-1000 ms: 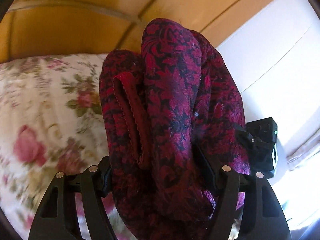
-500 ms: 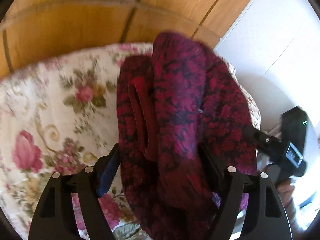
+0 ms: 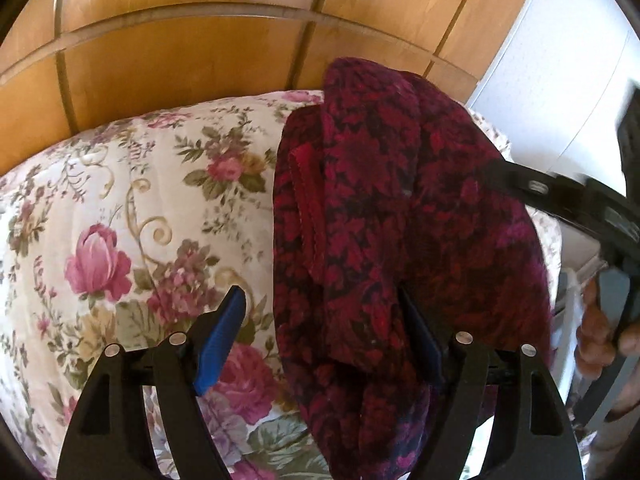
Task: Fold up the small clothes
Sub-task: 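Lower the folded sweater onto the quilt and open both grippers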
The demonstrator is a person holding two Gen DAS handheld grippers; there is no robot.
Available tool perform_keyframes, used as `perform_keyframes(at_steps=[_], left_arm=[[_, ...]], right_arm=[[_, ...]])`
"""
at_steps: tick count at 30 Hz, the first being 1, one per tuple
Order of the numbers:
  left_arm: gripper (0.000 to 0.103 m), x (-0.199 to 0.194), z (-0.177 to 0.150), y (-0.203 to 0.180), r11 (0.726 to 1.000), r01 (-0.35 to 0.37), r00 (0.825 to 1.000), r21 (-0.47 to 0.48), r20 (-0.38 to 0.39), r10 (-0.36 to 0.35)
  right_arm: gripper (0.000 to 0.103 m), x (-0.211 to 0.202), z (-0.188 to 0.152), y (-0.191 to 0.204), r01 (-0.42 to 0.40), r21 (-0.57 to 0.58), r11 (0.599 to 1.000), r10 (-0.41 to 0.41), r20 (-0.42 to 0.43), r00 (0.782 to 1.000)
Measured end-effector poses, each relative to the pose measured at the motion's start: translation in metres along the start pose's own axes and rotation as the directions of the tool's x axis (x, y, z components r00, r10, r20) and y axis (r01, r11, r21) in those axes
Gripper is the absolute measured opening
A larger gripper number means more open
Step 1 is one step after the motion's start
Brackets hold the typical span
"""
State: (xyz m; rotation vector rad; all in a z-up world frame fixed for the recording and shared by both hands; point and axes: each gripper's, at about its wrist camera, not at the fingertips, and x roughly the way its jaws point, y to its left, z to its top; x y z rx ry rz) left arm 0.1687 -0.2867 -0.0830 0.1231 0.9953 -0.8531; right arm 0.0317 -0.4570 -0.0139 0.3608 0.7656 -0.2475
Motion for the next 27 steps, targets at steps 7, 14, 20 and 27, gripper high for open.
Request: perform_keyframes(at_steps=[7,14,20,27], left_arm=[[0.078,0.007,-0.001,-0.002,0.999,-0.033,0.999,0.013,0.009,0.033],[0.084,-0.012,-0.007,-0.007,0.996,-0.088,0.994,-0.023,0.059,0.089],[0.085,-0.041,-0.009,-0.02,0.988,-0.154,0.978,0.009,0.143,0.151],[0.088,-0.065,-0.016,-0.03,0.978,-0.204,0.96,0.04,0.203,0.192]], right_arm=[[0.087,0.057,-0.018,0.008,0.175,-0.101,0.979,-0.177,-0.019,0.984],[0.088,0.044,-0.03,0.007,0.182,-0.103,0.978,-0.179,0.036,0.983],[0.094,0.022,-0.033,0.006,0.179,-0.074,0.981,-0.174,0.071,0.982],[0.095,-0.017,-0.046,0.013,0.125,-0.041,0.991,-0.119,0.129,0.985]])
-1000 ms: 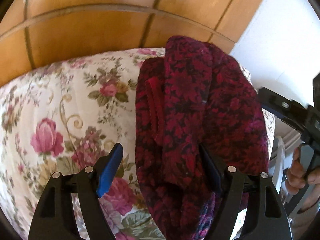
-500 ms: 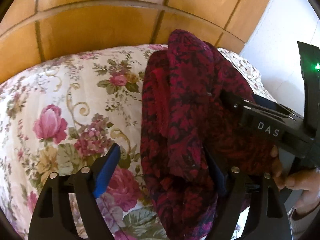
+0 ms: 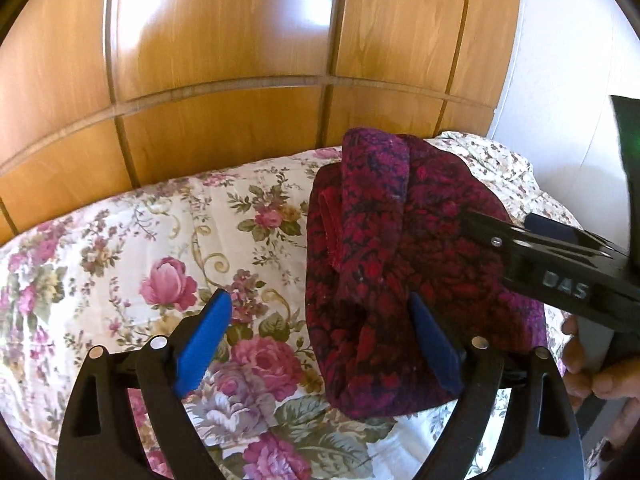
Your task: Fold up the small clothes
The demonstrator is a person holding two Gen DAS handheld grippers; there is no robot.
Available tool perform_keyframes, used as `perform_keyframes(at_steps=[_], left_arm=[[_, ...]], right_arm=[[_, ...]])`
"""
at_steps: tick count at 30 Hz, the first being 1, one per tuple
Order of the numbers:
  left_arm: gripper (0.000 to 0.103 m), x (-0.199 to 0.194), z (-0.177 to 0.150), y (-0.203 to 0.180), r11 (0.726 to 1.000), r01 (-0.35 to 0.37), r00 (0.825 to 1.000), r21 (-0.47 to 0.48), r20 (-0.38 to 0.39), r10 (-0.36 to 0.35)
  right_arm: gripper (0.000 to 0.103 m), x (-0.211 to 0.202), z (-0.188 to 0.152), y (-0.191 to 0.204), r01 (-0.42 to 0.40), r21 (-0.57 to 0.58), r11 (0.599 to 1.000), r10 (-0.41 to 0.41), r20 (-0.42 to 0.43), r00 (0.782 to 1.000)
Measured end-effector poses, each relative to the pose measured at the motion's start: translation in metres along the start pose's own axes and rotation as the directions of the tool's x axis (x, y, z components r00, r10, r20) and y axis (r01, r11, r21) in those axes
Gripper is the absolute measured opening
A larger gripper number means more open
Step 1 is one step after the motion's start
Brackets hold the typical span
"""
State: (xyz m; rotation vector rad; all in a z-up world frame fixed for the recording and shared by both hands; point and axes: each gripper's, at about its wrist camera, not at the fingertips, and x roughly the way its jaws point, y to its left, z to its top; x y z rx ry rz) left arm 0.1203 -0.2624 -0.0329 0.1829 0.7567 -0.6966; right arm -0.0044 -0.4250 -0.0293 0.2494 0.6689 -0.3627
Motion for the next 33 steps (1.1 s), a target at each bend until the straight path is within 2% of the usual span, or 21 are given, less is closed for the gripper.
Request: perform_keyframes(at_steps=[7,11,17,24,28,33], left_arm=[[0.088,0.0,-0.005,0.005,1.0,-0.015,1.0,-0.018,-0.012,0.015],[0.088,-0.012,-0.007,0.006,1.0,-0.019,1.0,-0.025,0.017,0.02],[0.088,-0.034,-0.012,0.01,0.998,-0.044,0.997,-0.038,0.062,0.046],[0.093,-0.061,-0.027,0.023,0.993,-0.08,0.992,-0.085,0.093,0.088],[0.093,-0.071,-0.034,0.033,0.988,-0.097,0.989,-0.12,0.102,0.11],[0.095,-0.079,-0.04,0.033,0.988,-0.109,0.987,-0.112,0.109,0.122]], right_arm=[[0.096,-0.029,-0.024,0.003,-0.021,0.079,0.997,0.019,0.018,1.0],[0.096,-0.035,-0.041,0.001,-0.012,0.099,0.995,0.013,-0.007,1.0],[0.099,-0.046,-0.061,0.008,0.076,0.086,0.993,-0.074,-0.023,0.997],[0.1,-0.062,-0.069,0.022,0.143,0.133,0.981,-0.146,0.018,0.989],[0.1,-0.073,-0.068,0.033,0.169,0.12,0.978,-0.176,0.05,0.983],[0.101,-0.089,-0.072,0.043,0.202,0.109,0.973,-0.213,0.091,0.973]])
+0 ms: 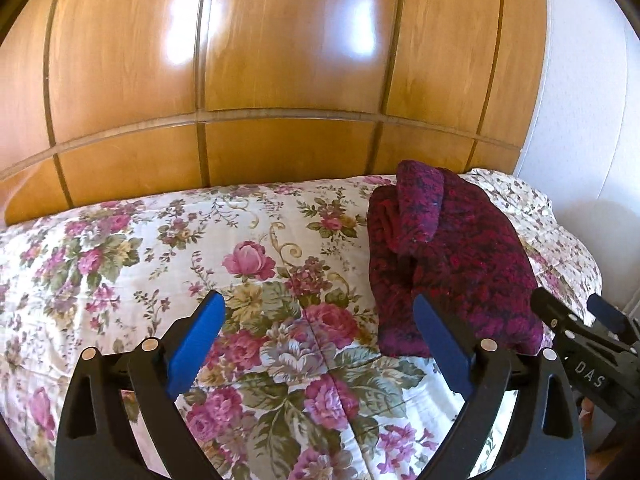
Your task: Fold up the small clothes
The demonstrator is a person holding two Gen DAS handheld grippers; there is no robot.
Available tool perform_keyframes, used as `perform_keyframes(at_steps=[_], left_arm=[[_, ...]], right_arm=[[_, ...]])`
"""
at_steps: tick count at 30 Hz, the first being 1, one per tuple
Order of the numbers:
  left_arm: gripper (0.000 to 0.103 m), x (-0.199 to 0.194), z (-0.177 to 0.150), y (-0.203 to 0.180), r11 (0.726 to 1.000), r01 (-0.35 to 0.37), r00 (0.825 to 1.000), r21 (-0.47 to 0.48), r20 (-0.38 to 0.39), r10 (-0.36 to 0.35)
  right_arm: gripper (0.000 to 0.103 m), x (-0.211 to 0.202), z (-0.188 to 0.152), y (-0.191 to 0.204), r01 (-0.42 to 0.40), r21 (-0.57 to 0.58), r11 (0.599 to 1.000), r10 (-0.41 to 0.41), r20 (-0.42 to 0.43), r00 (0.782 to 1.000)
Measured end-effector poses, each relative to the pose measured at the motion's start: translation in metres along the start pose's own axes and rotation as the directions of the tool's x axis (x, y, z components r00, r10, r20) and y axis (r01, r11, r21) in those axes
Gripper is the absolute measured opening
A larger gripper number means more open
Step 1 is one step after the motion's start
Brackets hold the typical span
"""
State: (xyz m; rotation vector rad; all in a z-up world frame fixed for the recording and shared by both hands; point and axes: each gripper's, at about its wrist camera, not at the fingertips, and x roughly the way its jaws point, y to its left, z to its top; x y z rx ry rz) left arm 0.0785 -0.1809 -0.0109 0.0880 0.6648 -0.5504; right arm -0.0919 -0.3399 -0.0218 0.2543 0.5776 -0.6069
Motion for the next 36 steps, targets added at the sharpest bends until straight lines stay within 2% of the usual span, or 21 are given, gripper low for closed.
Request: perform_keyframes(at_steps=[3,13,22,27,36], left_arm=[[0.098,-0.006,-0.002,0.001,1.0,0.0,1.0,-0.009,0.013,0.0],[0.099,-0.014,-0.004,-0.004,1.0,-0.028,1.0,0.013,0.013,0.028],[0.099,-0.018,-0.002,-0.012,0.999,0.0,1.0,0.035,0.014,-0.001],[0.099,-0.021,-0.002,-0.018,0.997,-0.025,0.999,0.067,0.032,0.023],[0.099,-0.026,-0.001,-0.018,0.997,-0.045,0.998,0.062,0.047,0.042]], right_arm=[[0.101,-0.009,-0.002,0.002,0.015,0.005,1.0,-0.015,0.026,1.0],[0.101,-0.019,-0.007,0.011,0.018,-0.006,1.0,-0.017,0.052,0.998],[0.101,-0.014,-0.01,0.007,0.012,-0.006,1.0,-0.012,0.035,0.999],[0.101,-0.012,-0.009,0.003,0.014,0.0,1.0,-0.014,0.033,0.999],[0.101,-0.016,-0.008,0.002,0.018,0.007,1.0,-0.018,0.052,0.998]])
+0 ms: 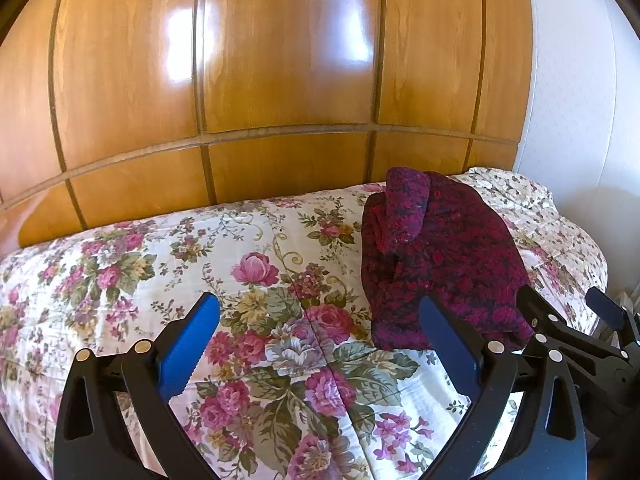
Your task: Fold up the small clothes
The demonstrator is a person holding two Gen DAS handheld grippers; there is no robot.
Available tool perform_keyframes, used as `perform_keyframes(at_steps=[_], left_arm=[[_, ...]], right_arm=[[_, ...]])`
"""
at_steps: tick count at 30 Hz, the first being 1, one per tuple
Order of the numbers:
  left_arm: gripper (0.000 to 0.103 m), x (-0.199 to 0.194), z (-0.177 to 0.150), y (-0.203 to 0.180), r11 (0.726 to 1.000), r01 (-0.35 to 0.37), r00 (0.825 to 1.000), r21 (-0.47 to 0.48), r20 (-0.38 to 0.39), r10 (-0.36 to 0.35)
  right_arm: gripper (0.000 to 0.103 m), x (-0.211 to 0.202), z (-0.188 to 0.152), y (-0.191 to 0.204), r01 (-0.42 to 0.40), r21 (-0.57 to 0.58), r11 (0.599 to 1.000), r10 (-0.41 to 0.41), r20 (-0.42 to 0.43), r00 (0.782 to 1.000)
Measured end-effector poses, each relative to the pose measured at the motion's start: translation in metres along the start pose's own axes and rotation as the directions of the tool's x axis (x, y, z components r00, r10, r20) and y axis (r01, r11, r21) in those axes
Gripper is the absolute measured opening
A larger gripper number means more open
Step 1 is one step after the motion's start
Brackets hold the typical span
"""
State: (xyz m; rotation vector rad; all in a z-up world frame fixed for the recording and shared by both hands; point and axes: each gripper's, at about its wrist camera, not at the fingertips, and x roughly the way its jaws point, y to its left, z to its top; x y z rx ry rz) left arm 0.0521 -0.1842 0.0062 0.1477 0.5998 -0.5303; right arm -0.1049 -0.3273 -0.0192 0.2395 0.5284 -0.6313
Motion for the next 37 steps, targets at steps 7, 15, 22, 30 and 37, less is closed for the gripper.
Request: perform_keyframes(at_steps=[7,15,22,30,37], left_arm=[[0.099,-0.0042,0.0008,0.0015,1.0,-0.012,1.0,-0.003,0.011,0.012],[0.099,-0.0063,0.0015,0.0045,1.0,-0.021,1.0,-0.018,0.015,0.021],[0.099,-0.0071,0.0013,0.006,0.999,-0.03,0.999,-0.025,0.022,0.031],[0.099,-0.0005,-0.0009,0.0086,0.999,-0.028,1.0,-0.037,-0.005,0.028],[0.099,0.0012,-0.0021,0.0096,0.999,-0.038,0.999,-0.039,-0.007,0.038]], right_arm=[[0.101,0.0006,0.0002,0.0005,-0.007,-0.001,1.0,0.007,-0.01,1.0],[0.101,0.0011,0.0004,0.0011,-0.008,0.0,1.0,0.008,-0.01,1.0],[0.101,0.0023,-0.0003,0.0023,-0.007,0.003,1.0,0.007,-0.02,1.0],[0.101,0.0028,-0.0031,0.0026,-0.009,0.002,1.0,0.009,-0.028,1.0],[0.101,0.0021,0.0,0.0024,-0.012,0.002,1.0,0.012,-0.008,1.0]])
